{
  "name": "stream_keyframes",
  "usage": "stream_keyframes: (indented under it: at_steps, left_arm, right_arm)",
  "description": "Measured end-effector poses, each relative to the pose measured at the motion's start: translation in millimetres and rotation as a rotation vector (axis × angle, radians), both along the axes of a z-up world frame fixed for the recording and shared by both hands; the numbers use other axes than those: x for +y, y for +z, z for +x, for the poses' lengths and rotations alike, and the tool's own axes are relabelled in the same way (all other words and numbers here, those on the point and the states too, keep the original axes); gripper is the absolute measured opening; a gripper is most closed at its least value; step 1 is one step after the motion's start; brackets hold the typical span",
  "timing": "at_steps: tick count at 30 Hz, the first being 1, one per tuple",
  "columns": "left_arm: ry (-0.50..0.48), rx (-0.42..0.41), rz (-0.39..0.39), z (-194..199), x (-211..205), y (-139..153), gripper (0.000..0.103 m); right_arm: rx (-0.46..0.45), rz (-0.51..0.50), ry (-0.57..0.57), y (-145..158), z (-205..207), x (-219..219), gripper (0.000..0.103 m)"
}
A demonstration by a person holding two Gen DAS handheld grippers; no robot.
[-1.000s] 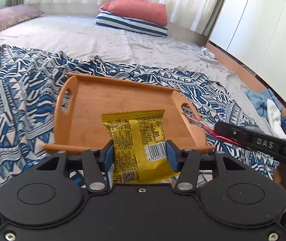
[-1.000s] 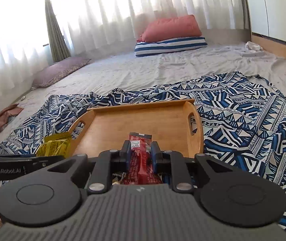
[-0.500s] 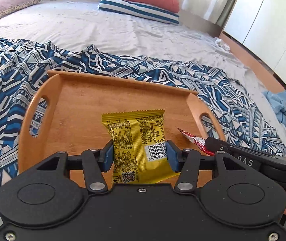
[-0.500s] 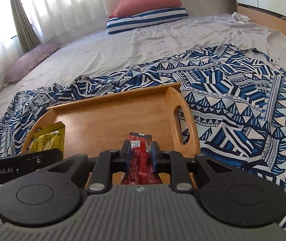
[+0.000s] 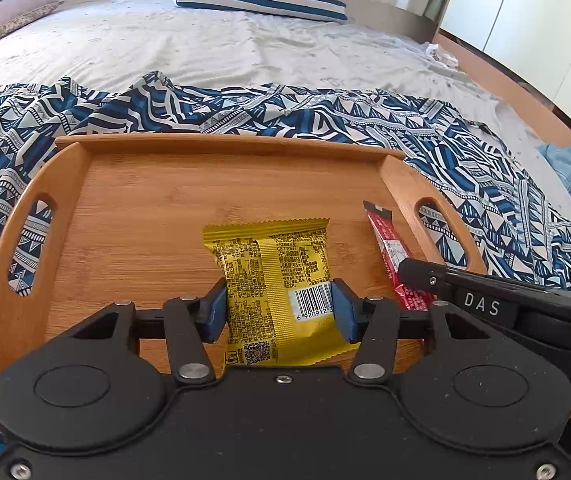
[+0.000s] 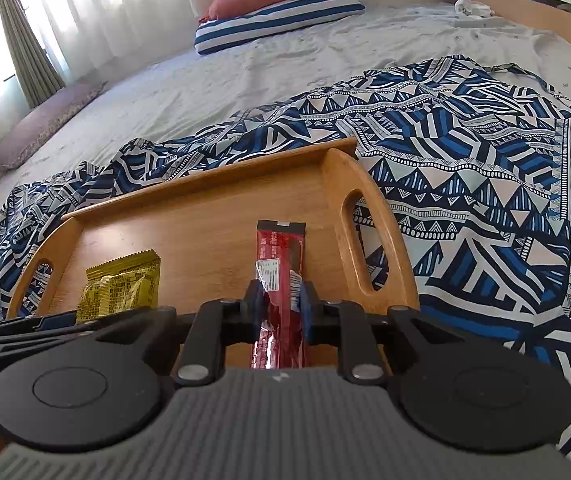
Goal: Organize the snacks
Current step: 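Carry the yellow bag and red bar over the wooden tray with both tools, then open both tools to drop the yellow bag and red bar onto the tray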
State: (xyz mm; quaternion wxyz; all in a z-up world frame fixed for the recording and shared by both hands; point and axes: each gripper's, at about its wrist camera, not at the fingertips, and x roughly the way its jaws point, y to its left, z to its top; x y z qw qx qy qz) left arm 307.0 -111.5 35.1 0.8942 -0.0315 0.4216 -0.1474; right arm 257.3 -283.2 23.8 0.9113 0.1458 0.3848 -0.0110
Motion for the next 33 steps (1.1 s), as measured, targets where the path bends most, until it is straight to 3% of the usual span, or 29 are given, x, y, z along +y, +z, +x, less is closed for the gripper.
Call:
stream_keyframes:
  at_steps: [17, 24, 26, 27, 28, 30, 33]
  left_arm:
    - [-0.016, -0.008, 0.043, 2.7, -9.6, -11.8, 0.05]
    - [-0.02, 0.001, 0.028, 3.5, -13.9, -11.1, 0.051]
    - [-0.019, 0.001, 0.034, 3.1, -14.5, -10.3, 0.055]
    - [-0.018, 0.001, 0.034, 2.7, -14.2, -9.8, 0.056]
    - [-0.014, 0.001, 0.036, 2.2, -13.4, -9.0, 0.06]
    - [-0.003, -0.012, 0.042, 0.5, -10.2, -6.5, 0.068]
    - [0.01, -0.036, 0.042, -4.1, -2.0, 1.1, 0.081]
  right_arm:
    - [-0.001, 0.004, 0.016, -5.1, 4.3, -0.4, 0.022]
    - [0.0, 0.0, 0.018, -5.1, 4.0, -1.8, 0.022]
    - [0.0, -0.003, 0.023, -4.5, 3.9, -1.3, 0.026]
    - [-0.002, -0.003, 0.025, -4.0, 3.8, -1.3, 0.035]
    - [-0.002, -0.002, 0.025, -3.6, 3.4, -1.2, 0.037]
    - [-0.005, 0.003, 0.026, -2.3, 1.5, -1.5, 0.038]
    - [-0.011, -0.002, 0.028, 0.9, -2.8, -2.0, 0.049]
